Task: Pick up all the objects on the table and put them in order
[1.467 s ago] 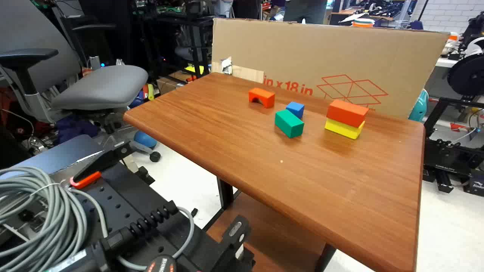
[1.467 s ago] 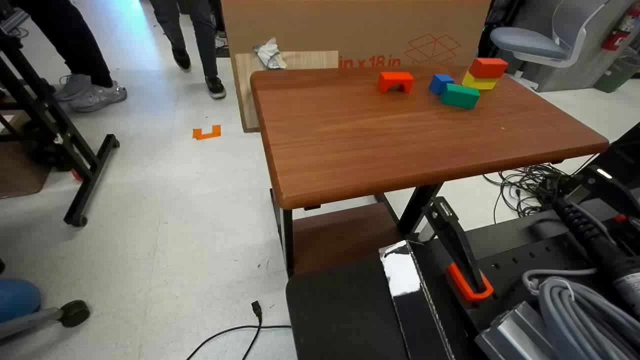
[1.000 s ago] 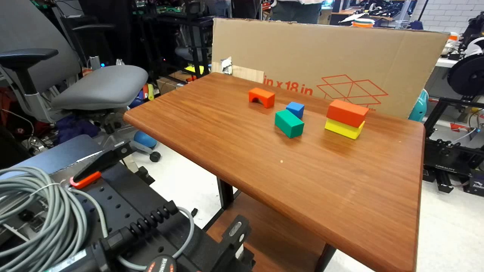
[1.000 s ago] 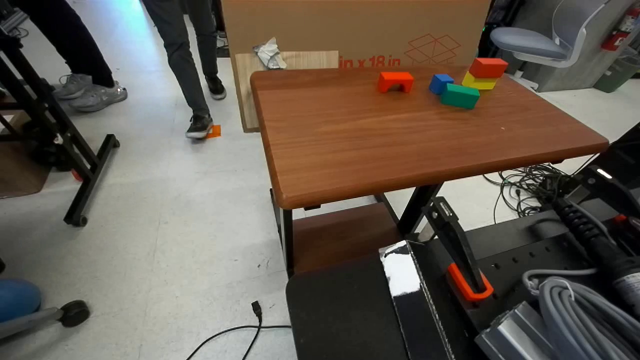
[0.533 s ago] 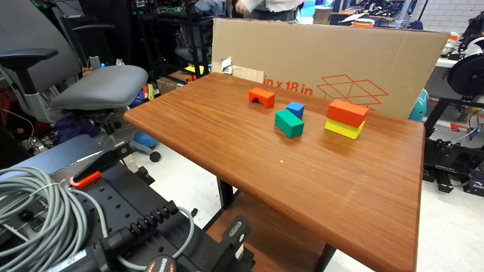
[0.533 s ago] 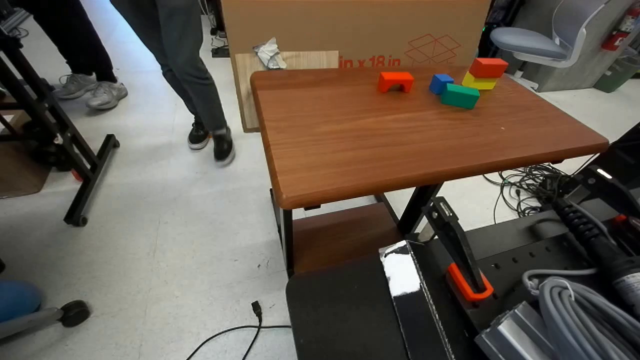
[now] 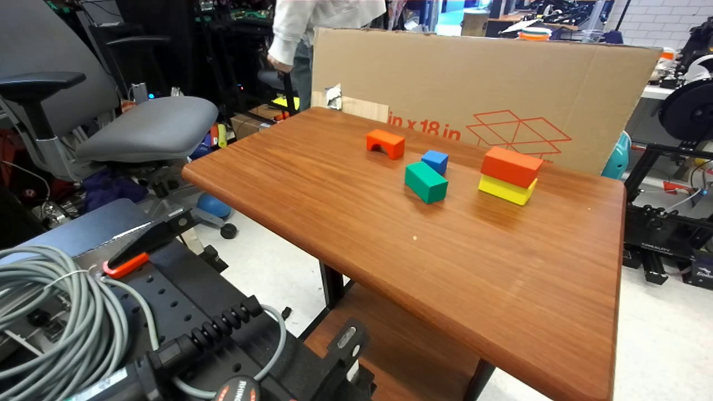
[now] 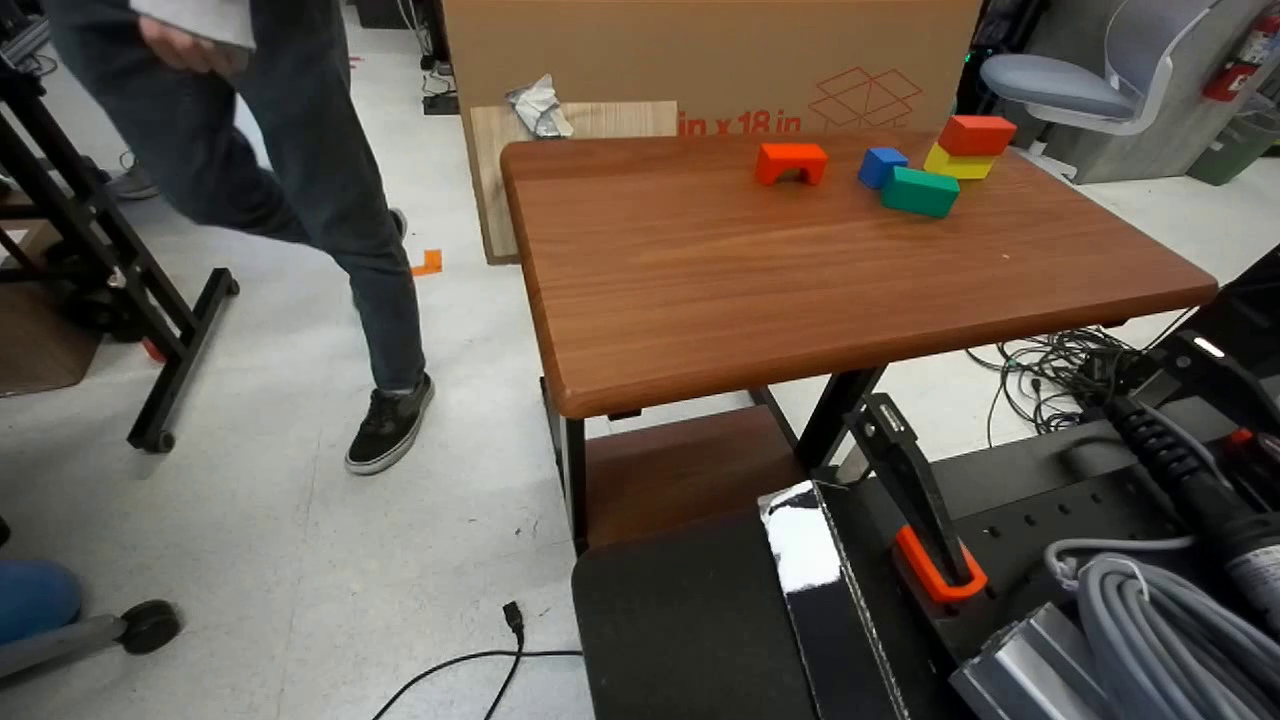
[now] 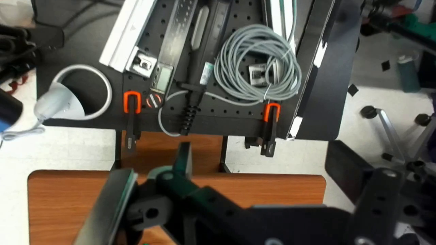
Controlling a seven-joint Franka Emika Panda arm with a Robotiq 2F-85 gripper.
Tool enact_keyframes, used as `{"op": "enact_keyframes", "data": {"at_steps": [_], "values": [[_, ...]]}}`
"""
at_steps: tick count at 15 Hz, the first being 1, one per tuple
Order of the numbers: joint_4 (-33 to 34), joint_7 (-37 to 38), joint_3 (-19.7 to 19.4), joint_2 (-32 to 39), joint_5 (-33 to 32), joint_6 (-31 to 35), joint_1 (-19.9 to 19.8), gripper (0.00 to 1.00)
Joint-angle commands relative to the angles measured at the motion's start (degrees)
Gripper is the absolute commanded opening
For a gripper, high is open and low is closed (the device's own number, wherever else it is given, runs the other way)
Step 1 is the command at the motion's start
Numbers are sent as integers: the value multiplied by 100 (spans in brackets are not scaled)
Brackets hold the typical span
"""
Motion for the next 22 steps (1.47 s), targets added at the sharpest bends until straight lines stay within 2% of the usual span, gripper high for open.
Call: {"op": "enact_keyframes", "data": {"at_steps": [1, 6, 8, 12, 14, 18, 22], "values": [[-181, 408, 342, 1063, 317, 1488, 237, 100], [126, 583, 578, 2779, 508, 3423, 398, 100], [388, 750, 629, 3367, 511, 3892, 350, 100], [1254, 1256, 737, 4369, 429, 4059, 262, 100], [1677, 1486, 791, 4742, 436, 4013, 266, 100], [2405, 1911, 924, 5407, 533, 4362, 323, 100], [3058, 2628, 921, 6133, 68, 4649, 420, 100]]}}
